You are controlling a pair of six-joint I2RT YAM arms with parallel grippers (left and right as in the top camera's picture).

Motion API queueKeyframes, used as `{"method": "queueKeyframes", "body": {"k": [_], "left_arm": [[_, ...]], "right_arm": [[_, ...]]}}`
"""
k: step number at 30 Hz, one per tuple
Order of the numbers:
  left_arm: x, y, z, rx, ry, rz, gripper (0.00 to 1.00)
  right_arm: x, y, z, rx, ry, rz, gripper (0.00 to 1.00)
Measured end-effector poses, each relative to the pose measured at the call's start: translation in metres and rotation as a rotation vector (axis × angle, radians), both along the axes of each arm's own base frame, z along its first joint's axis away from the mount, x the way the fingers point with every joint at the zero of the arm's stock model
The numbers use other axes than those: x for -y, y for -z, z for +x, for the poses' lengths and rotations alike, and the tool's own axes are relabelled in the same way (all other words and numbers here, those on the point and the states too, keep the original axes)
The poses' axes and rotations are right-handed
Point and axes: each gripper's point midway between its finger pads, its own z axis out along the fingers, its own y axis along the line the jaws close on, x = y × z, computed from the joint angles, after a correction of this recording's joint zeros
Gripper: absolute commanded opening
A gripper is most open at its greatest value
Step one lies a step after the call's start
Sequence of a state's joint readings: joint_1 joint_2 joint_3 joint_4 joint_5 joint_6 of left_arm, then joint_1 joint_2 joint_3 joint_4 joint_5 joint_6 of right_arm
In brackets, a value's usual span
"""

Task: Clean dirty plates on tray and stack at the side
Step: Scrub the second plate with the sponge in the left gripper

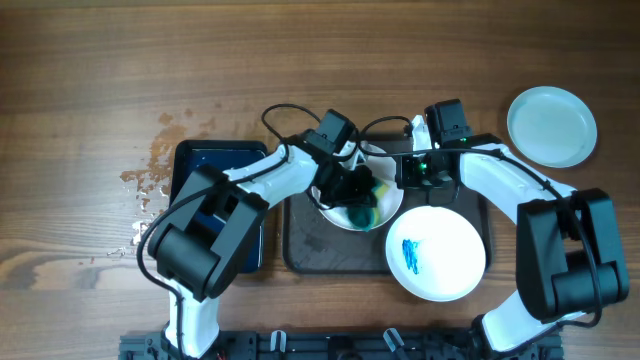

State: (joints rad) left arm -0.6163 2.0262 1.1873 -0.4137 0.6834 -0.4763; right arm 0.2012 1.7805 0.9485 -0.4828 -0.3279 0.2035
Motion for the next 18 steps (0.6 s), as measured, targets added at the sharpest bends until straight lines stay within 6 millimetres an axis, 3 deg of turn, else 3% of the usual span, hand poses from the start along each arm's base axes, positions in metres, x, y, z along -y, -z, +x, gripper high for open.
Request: {"method": "queueKeyframes", "body": {"k": [4, 6, 12, 15, 18], "left_arm": [[0.008, -0.005, 0.014, 0.041, -0.027, -0.052, 0.04], [0.001, -0.001, 0.025, 0.059, -0.071, -0.021, 0.04], [-0.061, 0.009, 0.071, 0.099, -0.271, 0.162, 0.04], [-0.095, 0.010, 0.075, 0.072, -0.335, 0.256, 0.04], [-0.106, 0.010, 0.071, 0.050, -0.334, 0.303, 0.04]], "right_arm": [[0.000, 0.000, -0.001, -0.004, 0.000, 0.000, 0.05], [0.000, 0.000, -0.002, -0.008, 0.000, -0.001, 0.05], [0.000, 0.001, -0.003, -0.012, -0.001, -0.001, 0.05], [-0.001, 0.000, -0.003, -0.014, -0.002, 0.004, 0.05], [-0.007, -0.001, -0.005, -0.014, -0.017, 0.019, 0.05]]}}
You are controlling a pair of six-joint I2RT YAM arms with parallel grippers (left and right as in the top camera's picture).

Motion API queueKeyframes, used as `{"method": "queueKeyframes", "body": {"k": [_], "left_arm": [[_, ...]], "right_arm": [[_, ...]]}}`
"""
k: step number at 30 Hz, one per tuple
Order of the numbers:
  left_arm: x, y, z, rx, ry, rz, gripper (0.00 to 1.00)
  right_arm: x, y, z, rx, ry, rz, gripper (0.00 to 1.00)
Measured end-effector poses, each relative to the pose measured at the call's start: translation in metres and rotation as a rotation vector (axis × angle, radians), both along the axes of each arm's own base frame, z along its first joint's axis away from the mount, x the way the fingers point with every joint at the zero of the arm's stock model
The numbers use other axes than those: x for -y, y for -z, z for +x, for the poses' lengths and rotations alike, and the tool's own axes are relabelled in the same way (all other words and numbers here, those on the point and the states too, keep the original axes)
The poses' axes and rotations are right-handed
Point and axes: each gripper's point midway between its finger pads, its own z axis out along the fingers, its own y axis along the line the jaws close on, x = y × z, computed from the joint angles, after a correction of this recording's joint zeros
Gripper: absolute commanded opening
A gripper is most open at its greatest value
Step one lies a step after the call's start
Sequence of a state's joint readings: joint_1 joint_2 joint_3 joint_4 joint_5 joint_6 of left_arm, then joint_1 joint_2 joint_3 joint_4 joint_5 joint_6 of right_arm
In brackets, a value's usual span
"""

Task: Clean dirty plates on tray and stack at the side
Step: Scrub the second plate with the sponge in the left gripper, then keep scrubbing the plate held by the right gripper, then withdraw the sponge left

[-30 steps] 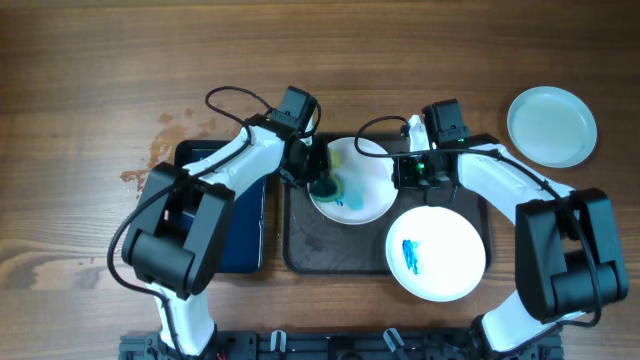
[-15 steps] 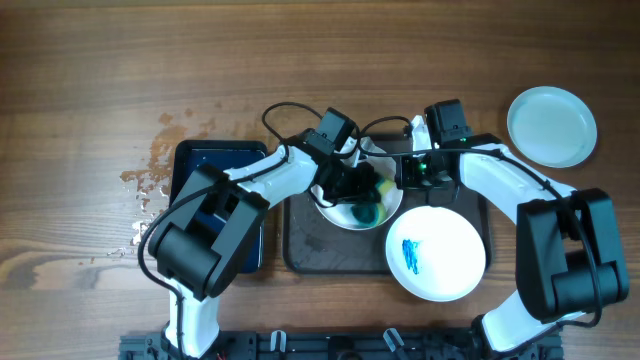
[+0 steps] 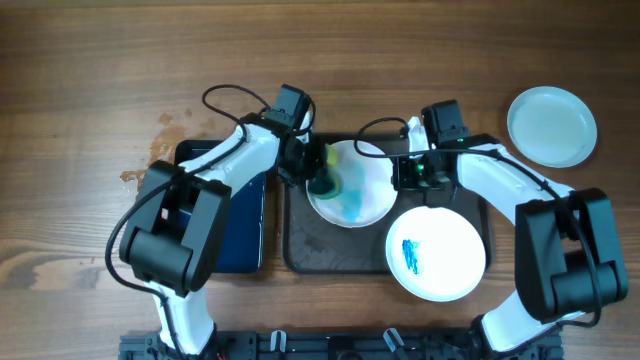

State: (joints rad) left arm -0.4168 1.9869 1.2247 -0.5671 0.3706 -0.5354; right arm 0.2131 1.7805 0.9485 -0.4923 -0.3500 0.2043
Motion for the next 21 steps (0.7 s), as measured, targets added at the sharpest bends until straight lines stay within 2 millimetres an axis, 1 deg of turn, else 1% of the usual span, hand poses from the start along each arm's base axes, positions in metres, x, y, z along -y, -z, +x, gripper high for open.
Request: {"method": "queueKeyframes", "body": {"k": [4, 7, 10, 14, 17, 19, 21], "left_arm": [[-0.003, 0.000, -0.008, -0.014, 0.047, 0.020, 0.04], [0.007, -0.001, -0.018, -0.016, 0.116, 0.003, 0.04], [0.033, -0.002, -0.037, -0.016, 0.223, -0.041, 0.04], [0.079, -0.003, -0.071, -0.007, 0.376, -0.111, 0.04], [0.088, -0.003, -0.079, -0.014, 0.405, -0.127, 0.04], [0.090, -0.004, -0.079, -0.021, 0.405, -0.150, 0.04], [0.095, -0.005, -0.075, -0.024, 0.389, -0.203, 0.04]], "right_arm": [[-0.002, 0.000, -0.001, -0.003, -0.003, 0.008, 0.05], [-0.002, 0.000, -0.001, -0.004, -0.003, 0.008, 0.05], [-0.001, 0.000, -0.002, -0.008, -0.001, 0.005, 0.05], [0.003, 0.001, -0.003, -0.013, 0.005, -0.014, 0.05], [0.005, 0.002, -0.003, -0.018, 0.009, -0.015, 0.05], [0.005, 0.002, -0.003, -0.019, 0.009, -0.016, 0.05], [0.006, 0.002, -0.004, -0.019, 0.010, -0.018, 0.05]]}}
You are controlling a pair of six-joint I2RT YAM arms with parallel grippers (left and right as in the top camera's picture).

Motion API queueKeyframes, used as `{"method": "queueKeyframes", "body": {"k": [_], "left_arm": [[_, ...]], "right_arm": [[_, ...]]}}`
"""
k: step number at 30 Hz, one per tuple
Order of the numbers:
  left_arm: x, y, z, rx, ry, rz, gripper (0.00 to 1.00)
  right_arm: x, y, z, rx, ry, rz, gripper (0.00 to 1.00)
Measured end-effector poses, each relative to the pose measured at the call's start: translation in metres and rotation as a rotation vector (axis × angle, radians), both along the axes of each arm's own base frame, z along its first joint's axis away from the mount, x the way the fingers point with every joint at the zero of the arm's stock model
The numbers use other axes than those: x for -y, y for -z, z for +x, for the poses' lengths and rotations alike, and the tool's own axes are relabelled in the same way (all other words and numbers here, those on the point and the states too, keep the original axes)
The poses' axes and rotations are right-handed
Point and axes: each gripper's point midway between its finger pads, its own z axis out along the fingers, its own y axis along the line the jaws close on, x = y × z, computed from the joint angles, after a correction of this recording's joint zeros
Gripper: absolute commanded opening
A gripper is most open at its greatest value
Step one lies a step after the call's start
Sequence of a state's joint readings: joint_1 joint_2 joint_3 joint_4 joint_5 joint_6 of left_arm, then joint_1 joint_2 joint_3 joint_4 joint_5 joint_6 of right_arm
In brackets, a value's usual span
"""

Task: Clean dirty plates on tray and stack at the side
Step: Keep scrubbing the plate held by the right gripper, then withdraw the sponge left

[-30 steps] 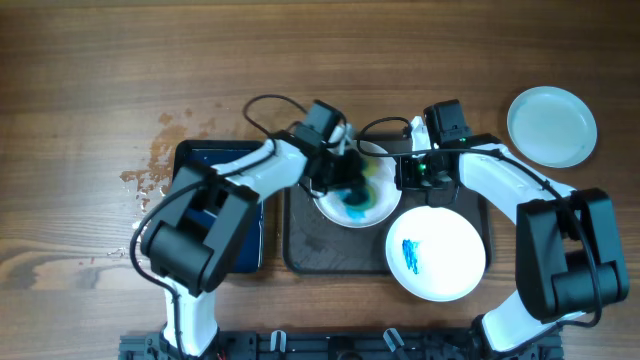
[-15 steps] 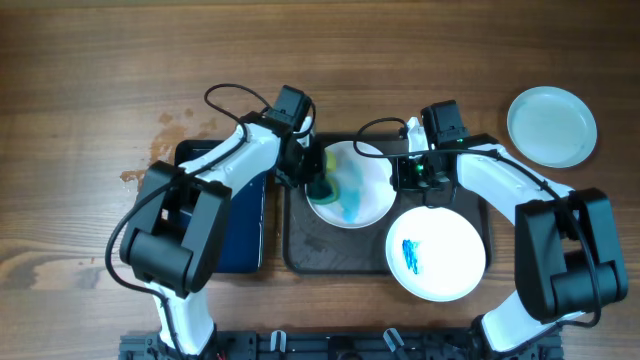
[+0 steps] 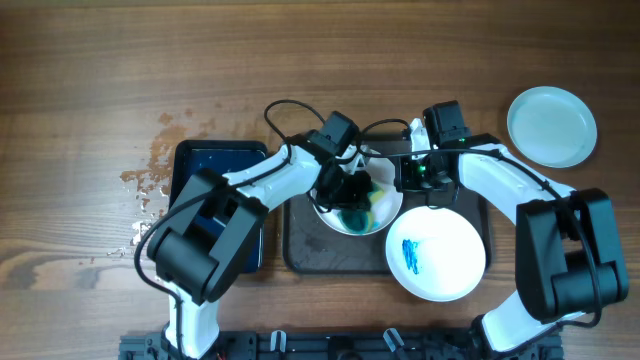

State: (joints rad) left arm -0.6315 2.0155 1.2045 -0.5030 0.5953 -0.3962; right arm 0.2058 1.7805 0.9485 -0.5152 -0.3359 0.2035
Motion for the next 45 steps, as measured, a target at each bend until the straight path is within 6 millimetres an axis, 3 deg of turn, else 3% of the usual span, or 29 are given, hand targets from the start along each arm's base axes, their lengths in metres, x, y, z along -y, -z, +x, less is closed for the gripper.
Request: {"method": "queueKeyframes", "body": {"k": [6, 12, 14, 19, 25, 32, 36, 45], "left_arm": [[0.002, 0.000, 0.030, 0.037, -0.121, -0.031, 0.04], [-0.045, 0.002, 0.083, 0.127, -0.310, 0.065, 0.04], [-0.061, 0.003, 0.091, 0.136, -0.346, 0.099, 0.04], [-0.083, 0.003, 0.089, 0.116, -0.371, 0.187, 0.04], [-0.096, 0.005, 0.065, 0.068, -0.300, 0.288, 0.04], [-0.074, 0.003, 0.052, 0.120, -0.163, 0.259, 0.04], [-0.046, 0.001, 0.052, 0.133, -0.127, 0.124, 0.04], [-0.016, -0.005, 0.046, 0.075, -0.087, -0.072, 0.04]], "right_arm": [[0.001, 0.000, -0.002, -0.009, 0.004, -0.002, 0.05], [0.001, 0.001, -0.002, -0.015, 0.010, -0.001, 0.05], [0.001, 0.001, -0.003, -0.016, 0.009, 0.001, 0.05], [-0.001, 0.000, -0.004, -0.021, 0.004, 0.009, 0.05], [-0.004, -0.001, -0.005, -0.025, -0.002, 0.023, 0.05], [-0.004, 0.000, -0.007, -0.032, -0.001, 0.021, 0.05], [-0.002, 0.001, -0.009, -0.043, 0.002, 0.013, 0.05], [-0.001, 0.001, -0.010, -0.048, 0.004, 0.010, 0.05]]}}
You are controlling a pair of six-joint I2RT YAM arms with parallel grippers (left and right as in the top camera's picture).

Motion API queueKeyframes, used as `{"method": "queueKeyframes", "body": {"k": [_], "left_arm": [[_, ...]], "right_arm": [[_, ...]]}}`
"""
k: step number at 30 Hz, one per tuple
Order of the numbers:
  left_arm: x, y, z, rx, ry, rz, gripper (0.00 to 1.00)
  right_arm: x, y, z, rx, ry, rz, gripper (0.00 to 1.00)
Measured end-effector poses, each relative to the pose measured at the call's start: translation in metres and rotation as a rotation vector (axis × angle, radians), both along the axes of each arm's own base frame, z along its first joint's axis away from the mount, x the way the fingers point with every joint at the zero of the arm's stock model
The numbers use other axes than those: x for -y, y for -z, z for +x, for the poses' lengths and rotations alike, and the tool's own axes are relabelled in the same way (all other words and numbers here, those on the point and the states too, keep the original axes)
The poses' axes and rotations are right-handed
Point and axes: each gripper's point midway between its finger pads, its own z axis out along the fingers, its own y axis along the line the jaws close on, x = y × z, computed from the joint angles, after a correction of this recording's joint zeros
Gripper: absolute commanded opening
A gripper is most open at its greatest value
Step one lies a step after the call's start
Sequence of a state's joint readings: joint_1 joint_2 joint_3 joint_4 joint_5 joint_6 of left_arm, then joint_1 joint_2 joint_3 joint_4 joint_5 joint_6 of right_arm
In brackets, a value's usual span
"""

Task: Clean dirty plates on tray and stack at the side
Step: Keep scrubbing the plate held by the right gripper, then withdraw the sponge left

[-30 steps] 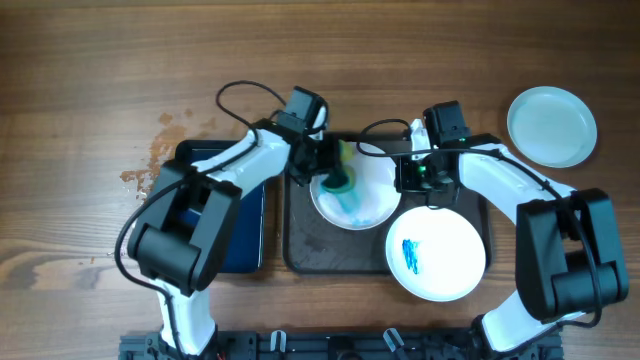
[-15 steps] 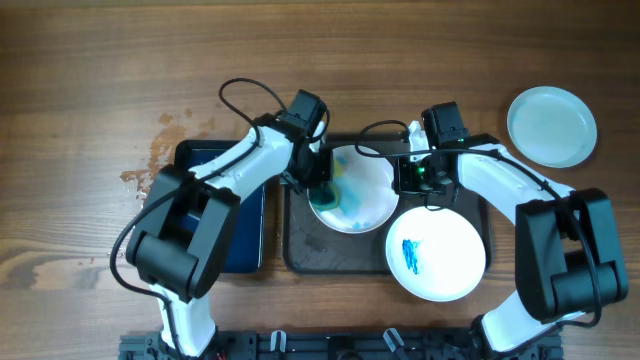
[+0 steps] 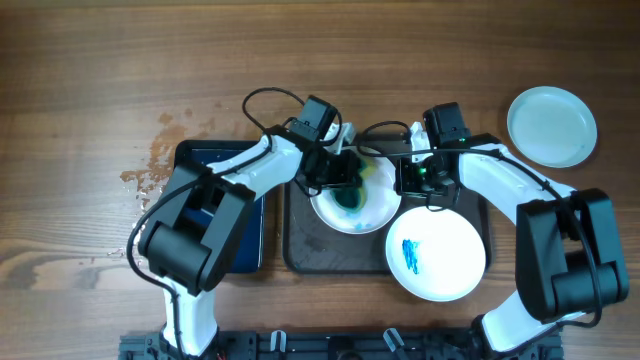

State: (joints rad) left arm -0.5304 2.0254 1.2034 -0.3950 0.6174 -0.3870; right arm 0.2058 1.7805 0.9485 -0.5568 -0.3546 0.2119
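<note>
A small white plate [image 3: 372,208] smeared with green and teal lies on the dark tray [image 3: 300,250]. My left gripper [image 3: 338,176] is shut on a yellow-green sponge [image 3: 364,171] and presses it onto the plate's upper left part. At the plate's right rim my right gripper [image 3: 404,178] is shut on the edge. A larger white plate [image 3: 440,255] with a blue mark rests on the tray's right front corner. One clean pale plate [image 3: 551,126] sits on the table at the far right.
A dark basin of blue water [image 3: 222,215] stands just left of the tray. Spilled drops [image 3: 150,175] mark the wood left of the basin. Cables loop above both wrists.
My left gripper with the sponge has shifted from the plate's centre-right to its upper left. A dark teal smear shows in the plate's middle. The right gripper has stayed put.
The sponge was first on the plate's centre-right, then at the plate's left rim near the basin, then back at the centre-right, and now at the upper left. The right gripper kept its place at the plate's right rim throughout.
</note>
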Motion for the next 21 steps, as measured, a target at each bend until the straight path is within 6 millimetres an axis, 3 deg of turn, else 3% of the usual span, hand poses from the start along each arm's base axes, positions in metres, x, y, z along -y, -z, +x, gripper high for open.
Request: {"method": "queueKeyframes", "body": {"k": [6, 12, 15, 21], "left_arm": [[0.000, 0.001, -0.005, -0.039, -0.008, -0.005, 0.04], [-0.025, 0.003, -0.005, -0.081, -0.066, 0.121, 0.04], [-0.044, -0.010, 0.002, -0.049, -0.106, 0.224, 0.04], [-0.075, -0.055, 0.015, 0.090, -0.173, 0.369, 0.04]], "right_arm": [[0.000, 0.000, -0.001, -0.003, 0.000, -0.001, 0.04], [0.000, 0.000, -0.001, -0.004, 0.000, -0.001, 0.05], [0.000, 0.000, -0.001, -0.003, 0.000, 0.000, 0.05], [0.000, 0.000, 0.001, 0.006, 0.000, 0.001, 0.05]]}}
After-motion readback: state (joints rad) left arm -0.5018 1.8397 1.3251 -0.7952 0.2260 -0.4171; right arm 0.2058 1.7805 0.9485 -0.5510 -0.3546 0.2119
